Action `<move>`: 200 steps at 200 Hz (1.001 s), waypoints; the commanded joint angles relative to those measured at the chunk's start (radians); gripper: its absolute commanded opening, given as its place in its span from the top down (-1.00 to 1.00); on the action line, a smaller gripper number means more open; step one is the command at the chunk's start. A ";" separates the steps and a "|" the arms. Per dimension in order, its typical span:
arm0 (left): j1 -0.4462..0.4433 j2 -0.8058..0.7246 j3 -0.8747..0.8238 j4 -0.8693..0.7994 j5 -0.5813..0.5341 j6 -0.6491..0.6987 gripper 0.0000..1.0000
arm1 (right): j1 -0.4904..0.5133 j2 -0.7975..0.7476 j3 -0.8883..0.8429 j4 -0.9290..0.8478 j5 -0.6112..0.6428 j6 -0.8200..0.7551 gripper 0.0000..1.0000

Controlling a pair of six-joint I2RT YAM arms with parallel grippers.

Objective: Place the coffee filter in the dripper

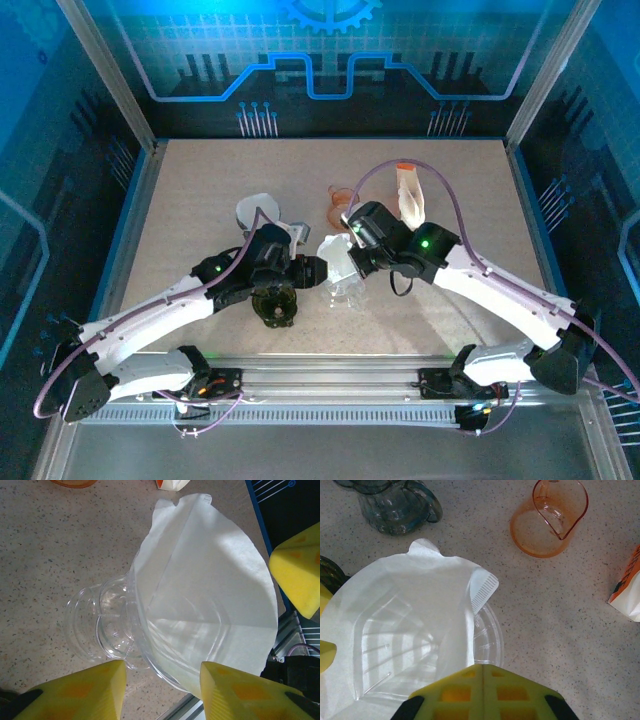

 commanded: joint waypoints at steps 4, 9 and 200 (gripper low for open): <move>0.005 0.005 -0.011 0.024 0.012 -0.015 0.09 | 0.018 -0.028 -0.002 0.023 0.045 0.003 0.67; 0.006 0.006 -0.011 0.023 0.012 -0.015 0.09 | 0.018 -0.036 -0.001 0.027 0.047 0.003 0.58; 0.006 0.005 -0.021 0.037 0.016 -0.015 0.08 | -0.086 0.017 -0.016 0.023 -0.202 0.129 1.00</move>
